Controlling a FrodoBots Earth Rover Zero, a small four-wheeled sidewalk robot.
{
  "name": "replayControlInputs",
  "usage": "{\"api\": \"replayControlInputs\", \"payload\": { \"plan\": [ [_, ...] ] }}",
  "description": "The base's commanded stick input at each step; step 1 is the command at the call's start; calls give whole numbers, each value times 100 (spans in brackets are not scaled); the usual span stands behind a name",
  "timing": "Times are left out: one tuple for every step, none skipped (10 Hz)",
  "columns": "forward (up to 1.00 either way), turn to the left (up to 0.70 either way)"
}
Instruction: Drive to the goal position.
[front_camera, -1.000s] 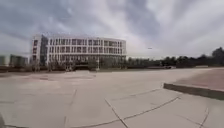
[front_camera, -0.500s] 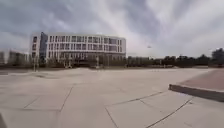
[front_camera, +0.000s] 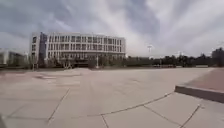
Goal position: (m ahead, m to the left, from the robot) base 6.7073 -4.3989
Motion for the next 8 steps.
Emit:
{"api": "replayControlInputs", "payload": {
  "plan": [
    [70, -35],
    [70, -18],
    [70, 0],
    [70, 0],
    [70, 0],
    [70, 0],
    [70, 0],
    [70, 0]
  ]
}}
